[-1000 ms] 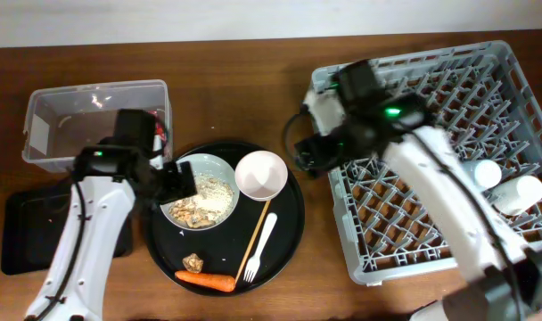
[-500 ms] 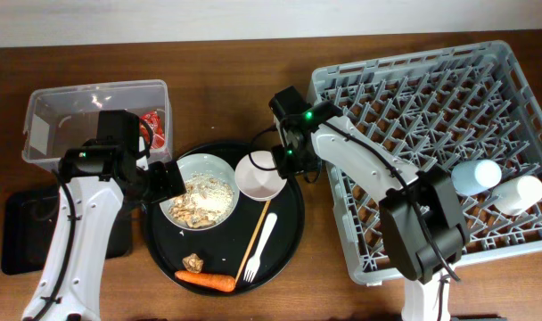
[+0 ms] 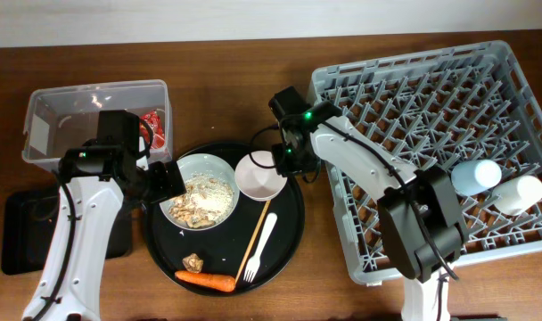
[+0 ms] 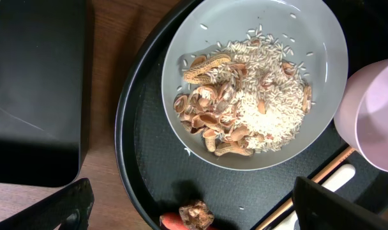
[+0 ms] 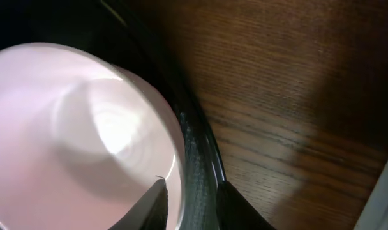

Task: Sort waste into correct bins and load items into the dishwasher rack
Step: 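Reach the right gripper to the pink bowl and grasp its rim, then carry the pink bowl into the rack and set it down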

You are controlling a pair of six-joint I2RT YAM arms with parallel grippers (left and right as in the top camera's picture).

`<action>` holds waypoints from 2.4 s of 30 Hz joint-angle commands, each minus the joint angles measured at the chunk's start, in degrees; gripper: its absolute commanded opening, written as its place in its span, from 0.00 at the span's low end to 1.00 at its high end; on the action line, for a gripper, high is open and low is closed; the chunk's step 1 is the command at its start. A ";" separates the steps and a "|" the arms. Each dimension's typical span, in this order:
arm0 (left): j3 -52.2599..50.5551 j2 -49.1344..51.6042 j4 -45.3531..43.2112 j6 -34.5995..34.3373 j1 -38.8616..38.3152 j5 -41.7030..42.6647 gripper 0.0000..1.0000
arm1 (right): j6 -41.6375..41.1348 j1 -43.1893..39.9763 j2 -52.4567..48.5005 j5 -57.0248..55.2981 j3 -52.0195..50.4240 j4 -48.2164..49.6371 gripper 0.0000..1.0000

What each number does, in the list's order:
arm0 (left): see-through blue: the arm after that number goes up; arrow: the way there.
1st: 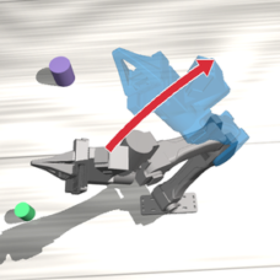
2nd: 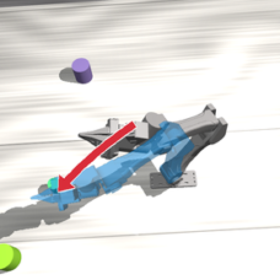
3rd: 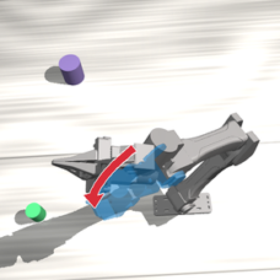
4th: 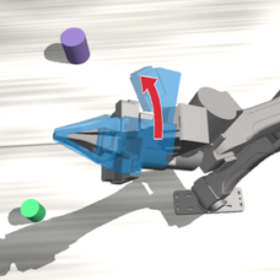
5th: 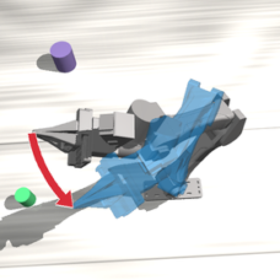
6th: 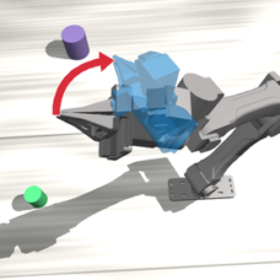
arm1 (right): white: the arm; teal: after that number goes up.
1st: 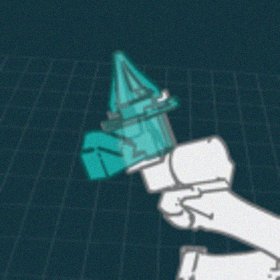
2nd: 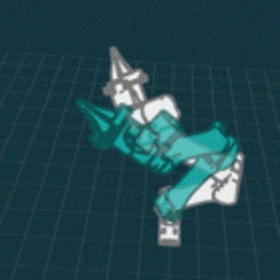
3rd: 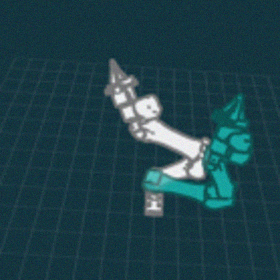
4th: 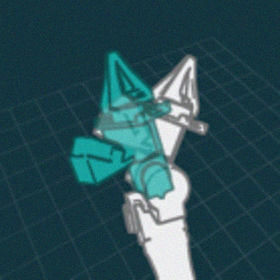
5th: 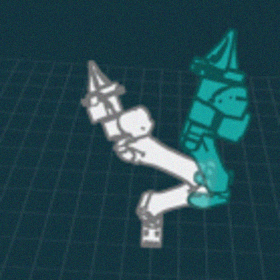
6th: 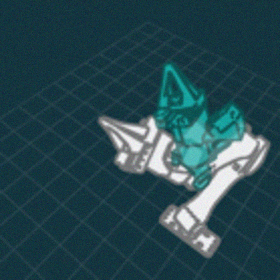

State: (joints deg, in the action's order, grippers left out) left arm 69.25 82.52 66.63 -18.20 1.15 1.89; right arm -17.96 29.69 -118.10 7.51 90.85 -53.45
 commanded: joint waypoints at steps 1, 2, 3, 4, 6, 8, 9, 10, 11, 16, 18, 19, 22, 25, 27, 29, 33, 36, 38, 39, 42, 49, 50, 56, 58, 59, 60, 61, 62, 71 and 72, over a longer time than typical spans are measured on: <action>0.33 0.07 0.07 -0.59 0.15 -0.22 0.99 | -1.03 0.35 -1.44 -0.48 -0.44 0.17 0.27; 0.33 0.09 0.07 -0.57 0.15 -0.24 0.99 | -1.03 0.35 -1.44 -0.48 -0.44 0.17 0.26; 0.33 0.09 0.07 -0.57 0.15 -0.22 0.99 | -1.03 0.35 -1.44 -0.50 -0.44 0.17 0.26; 0.33 0.09 0.09 -0.57 0.13 -0.22 0.99 | -1.03 0.35 -1.44 -0.48 -0.46 0.17 0.26; 0.33 0.07 0.09 -0.57 0.15 -0.22 0.99 | -1.03 0.35 -1.44 -0.48 -0.66 0.15 0.22; 0.33 0.09 0.09 -0.57 0.15 -0.22 0.99 | -1.03 0.35 -1.44 -0.48 -0.87 0.20 0.15; 0.33 0.07 0.09 -0.57 0.15 -0.22 0.99 | -1.03 0.35 -1.44 -0.48 -0.90 0.20 0.12; 0.33 0.07 0.09 -0.57 0.15 -0.22 0.99 | -1.03 0.35 -1.44 -0.48 -0.90 0.20 0.09; 0.33 0.07 0.09 -0.57 0.15 -0.22 0.99 | -1.01 0.35 -1.44 -0.50 -0.90 0.17 0.05; 0.33 0.09 0.09 -0.57 0.15 -0.22 0.99 | -0.20 -0.44 -0.61 -0.79 1.40 -3.21 0.04; 0.33 0.09 0.09 -0.57 0.15 -0.22 0.99 | 1.62 -1.38 0.76 -2.64 4.79 -6.62 0.04; 0.33 0.07 0.07 -0.57 0.15 -0.22 0.99 | 1.62 -1.97 1.81 -5.44 7.37 -9.31 0.04; 0.33 0.09 0.04 -0.57 0.15 -0.22 0.99 | 2.14 -3.69 5.35 -13.42 16.20 -16.87 0.04; 0.33 0.09 0.04 -0.57 0.15 -0.22 0.99 | 3.15 -5.51 9.22 -20.33 23.56 -21.14 0.04; 0.33 0.07 0.04 -0.57 0.15 -0.22 0.99 | 4.39 -6.93 12.22 -26.77 25.53 -21.16 0.04; 0.33 0.09 0.04 -0.57 0.15 -0.22 0.99 | 4.44 -8.24 14.12 -36.24 25.53 -20.79 0.04; 0.33 0.09 0.04 -0.57 0.15 -0.22 0.99 | -1.68 -11.41 13.79 -63.95 24.55 -22.58 0.04; 0.33 0.07 0.09 -0.57 0.15 -0.20 0.99 | -10.01 -13.33 12.92 -75.93 22.56 -23.58 0.04; 0.33 0.09 0.11 -0.57 0.13 -0.20 0.99 | -13.73 -16.06 11.93 -77.00 20.20 -22.14 0.04; 0.33 0.09 0.11 -0.57 0.13 -0.17 0.99 | -14.45 -17.09 11.67 -77.00 19.23 -21.62 0.04; 0.33 0.09 0.31 -0.57 0.13 0.26 0.99 | -14.51 -20.70 10.29 -78.47 15.61 -18.51 0.04; 0.33 0.07 0.50 -0.59 0.13 0.87 0.99 | -13.84 -28.37 5.11 -79.58 12.83 -13.38 0.04; 0.33 0.07 0.50 -0.59 0.13 0.87 0.99 | -13.86 -28.61 4.31 -77.24 12.81 -13.27 0.04; 0.33 0.09 0.55 -0.59 0.13 0.85 0.99 | -14.08 -26.86 -1.75 -69.37 11.06 -12.70 0.04; 0.33 0.09 0.57 -0.57 0.15 0.85 0.99 | -14.10 -25.29 -3.45 -69.33 10.05 -12.79 0.04; 0.33 0.09 0.55 -0.59 0.13 0.85 0.99 | -14.10 -24.33 -4.11 -69.29 9.84 -12.94 0.04; 0.33 0.09 0.52 -0.57 0.15 0.85 0.99 | -14.08 -23.39 -4.24 -68.72 9.75 -12.92 0.04; 0.33 0.07 0.55 -0.59 0.15 0.85 0.99 | -14.10 -22.43 -4.26 -67.73 9.68 -12.83 0.04; 0.33 0.07 0.55 -0.59 0.13 0.87 0.99 | -14.08 -21.40 -4.26 -66.73 9.70 -12.61 0.04; 0.33 0.09 0.55 -0.57 0.15 0.85 0.99 | -13.86 -15.21 -4.26 -56.78 9.70 -16.44 0.63; 0.33 0.09 0.55 -0.57 0.15 0.85 0.99 | -13.88 -14.62 -4.22 -56.74 9.70 -17.20 0.68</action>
State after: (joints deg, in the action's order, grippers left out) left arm 69.25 82.52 66.94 -18.20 1.15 2.35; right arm -31.09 12.95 -121.01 -56.01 101.27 -69.69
